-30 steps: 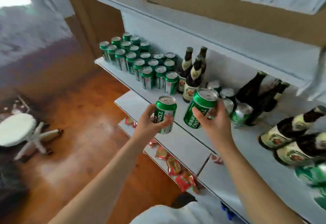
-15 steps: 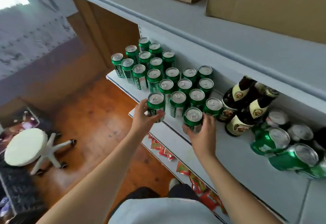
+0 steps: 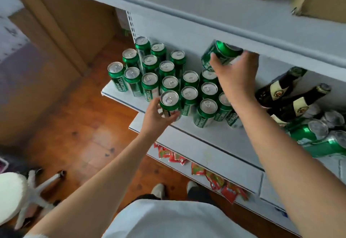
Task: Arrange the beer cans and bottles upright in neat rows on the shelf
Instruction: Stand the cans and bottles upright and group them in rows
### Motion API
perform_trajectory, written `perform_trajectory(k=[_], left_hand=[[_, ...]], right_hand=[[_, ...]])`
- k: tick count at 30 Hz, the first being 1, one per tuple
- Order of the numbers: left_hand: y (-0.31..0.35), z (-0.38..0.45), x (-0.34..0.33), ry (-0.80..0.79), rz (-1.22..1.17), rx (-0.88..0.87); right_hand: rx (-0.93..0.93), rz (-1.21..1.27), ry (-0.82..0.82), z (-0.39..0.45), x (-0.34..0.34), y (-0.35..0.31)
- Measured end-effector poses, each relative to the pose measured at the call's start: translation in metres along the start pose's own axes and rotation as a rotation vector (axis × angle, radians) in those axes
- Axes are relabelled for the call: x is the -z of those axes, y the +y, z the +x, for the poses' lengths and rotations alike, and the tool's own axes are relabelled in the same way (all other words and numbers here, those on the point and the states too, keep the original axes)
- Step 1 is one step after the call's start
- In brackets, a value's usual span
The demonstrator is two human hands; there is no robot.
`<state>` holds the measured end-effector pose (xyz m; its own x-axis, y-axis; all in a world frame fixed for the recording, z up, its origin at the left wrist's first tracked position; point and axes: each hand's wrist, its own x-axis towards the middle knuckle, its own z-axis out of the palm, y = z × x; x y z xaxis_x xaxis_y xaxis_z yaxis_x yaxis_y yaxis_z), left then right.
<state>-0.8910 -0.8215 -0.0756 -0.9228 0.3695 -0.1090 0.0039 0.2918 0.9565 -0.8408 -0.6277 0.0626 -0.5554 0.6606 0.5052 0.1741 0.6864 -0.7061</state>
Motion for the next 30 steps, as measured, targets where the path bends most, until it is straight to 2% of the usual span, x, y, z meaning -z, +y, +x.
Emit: perform_trajectory(k=[4,9,13,17,20,22,24,27,28,30], left_hand=[[-0.014,0.008,-0.003,-0.010,0.118,-0.067],[-0.022,0.018,-0.001,-0.044,0.171,-0.039],[-0.024,0.020,-0.001,-0.035,0.168,0.021],[-0.019,0.019,-0.009,0.035,0.286,0.149],[-0.011,0.021,-0.010,-0.016,0.272,0.234],[-0.004,0.018,-0.001,-0.063,0.327,0.291],[0.007,0.006,0.012,-0.002,0.443,0.249],[0.038,-0.022,0.019,0.190,0.437,-0.093],[0.052,-0.028,0.012,0.189,0.400,-0.201],[0.078,-0.037,-0.016,0.092,0.356,-0.382]], right_hand=[[-0.143,-0.136,-0.300,0.042,-0.053,0.003],[-0.091,-0.400,-0.495,0.061,-0.101,0.047],[-0.144,-0.524,-0.659,0.069,-0.131,0.070],[-0.221,-0.547,-0.715,0.073,-0.147,0.077],[-0.230,-0.563,-0.765,0.075,-0.147,0.071],[-0.217,-0.536,-0.703,0.071,-0.134,0.061],[-0.195,-0.482,-0.550,0.059,-0.109,0.046],[-0.160,-0.312,-0.331,0.027,-0.052,0.032],[-0.157,-0.263,-0.253,0.015,-0.030,0.032],[-0.171,-0.212,-0.086,-0.007,0.018,0.039]])
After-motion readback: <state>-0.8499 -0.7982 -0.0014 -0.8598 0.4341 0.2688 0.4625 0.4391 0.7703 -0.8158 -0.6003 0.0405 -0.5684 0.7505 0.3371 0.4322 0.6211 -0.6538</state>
